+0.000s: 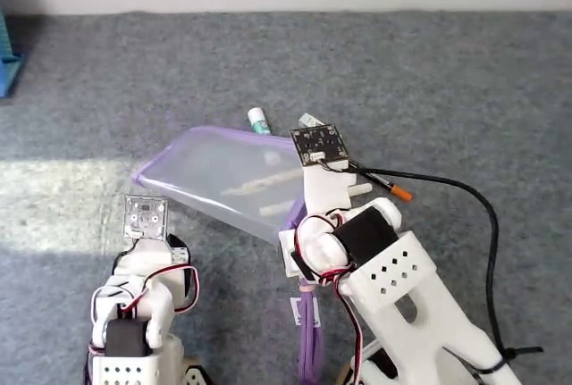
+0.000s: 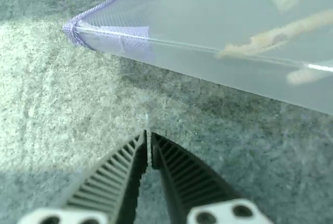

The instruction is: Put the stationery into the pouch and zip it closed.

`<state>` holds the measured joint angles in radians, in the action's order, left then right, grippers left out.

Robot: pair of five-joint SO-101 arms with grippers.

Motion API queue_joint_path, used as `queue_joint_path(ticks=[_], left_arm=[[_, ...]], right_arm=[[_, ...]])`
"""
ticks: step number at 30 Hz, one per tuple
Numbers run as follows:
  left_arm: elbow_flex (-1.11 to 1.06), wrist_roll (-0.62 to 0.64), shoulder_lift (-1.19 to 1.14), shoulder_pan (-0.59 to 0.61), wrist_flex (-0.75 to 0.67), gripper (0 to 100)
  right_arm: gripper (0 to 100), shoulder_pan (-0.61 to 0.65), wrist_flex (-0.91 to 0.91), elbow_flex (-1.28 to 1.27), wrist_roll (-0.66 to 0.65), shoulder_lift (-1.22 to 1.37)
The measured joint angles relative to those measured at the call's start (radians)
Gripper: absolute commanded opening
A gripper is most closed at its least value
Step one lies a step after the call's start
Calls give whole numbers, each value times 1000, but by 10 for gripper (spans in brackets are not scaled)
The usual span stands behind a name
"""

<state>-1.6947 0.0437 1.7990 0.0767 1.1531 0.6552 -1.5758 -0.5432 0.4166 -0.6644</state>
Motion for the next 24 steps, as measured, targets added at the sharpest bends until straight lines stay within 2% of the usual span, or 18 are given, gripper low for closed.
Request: queue_joint_path(ticks=[17, 24], left_arm=[[0, 0, 0, 0, 0, 14], [0, 0, 0, 0, 0, 14]], right_arm=[[8, 0, 54, 0, -28, 0], [8, 0, 55, 0, -107, 0]])
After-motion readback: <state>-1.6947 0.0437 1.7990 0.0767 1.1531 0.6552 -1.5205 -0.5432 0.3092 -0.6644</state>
